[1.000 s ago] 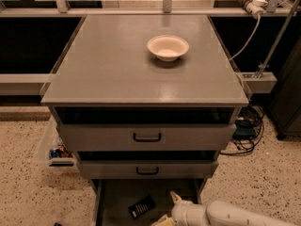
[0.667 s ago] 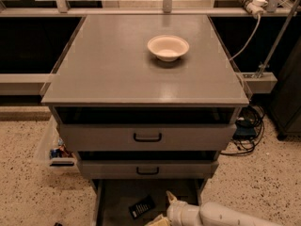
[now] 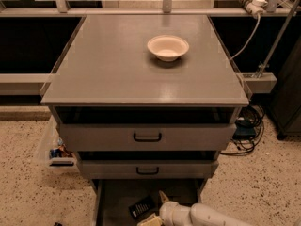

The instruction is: Pick rxbar chocolate from bottom drawer and place on counter

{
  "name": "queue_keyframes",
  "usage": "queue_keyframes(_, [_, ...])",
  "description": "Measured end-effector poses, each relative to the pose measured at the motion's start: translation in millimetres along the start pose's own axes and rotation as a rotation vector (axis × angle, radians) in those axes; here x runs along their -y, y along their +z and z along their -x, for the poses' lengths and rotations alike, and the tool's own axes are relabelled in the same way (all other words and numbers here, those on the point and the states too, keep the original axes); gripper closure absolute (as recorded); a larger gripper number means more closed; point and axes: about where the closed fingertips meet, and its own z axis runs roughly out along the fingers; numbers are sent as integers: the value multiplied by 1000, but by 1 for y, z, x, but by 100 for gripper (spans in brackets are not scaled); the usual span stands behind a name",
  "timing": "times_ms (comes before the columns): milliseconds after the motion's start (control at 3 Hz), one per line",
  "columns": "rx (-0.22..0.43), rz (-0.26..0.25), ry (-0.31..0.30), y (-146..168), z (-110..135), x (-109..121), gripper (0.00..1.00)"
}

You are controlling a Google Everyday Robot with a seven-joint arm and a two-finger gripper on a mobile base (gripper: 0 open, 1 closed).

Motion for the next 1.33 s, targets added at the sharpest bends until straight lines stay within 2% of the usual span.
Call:
queue_keyframes(333, [-24,12,-28,18,-12,-5,0])
queue_keyframes(667, [-43,8,-92,45,-24,-6,0])
queue_keyframes(1000, [-54,-20,-151,68,-29,2,0])
queue_keyframes(1333, [-55,-22,-154,69,-30,3,0])
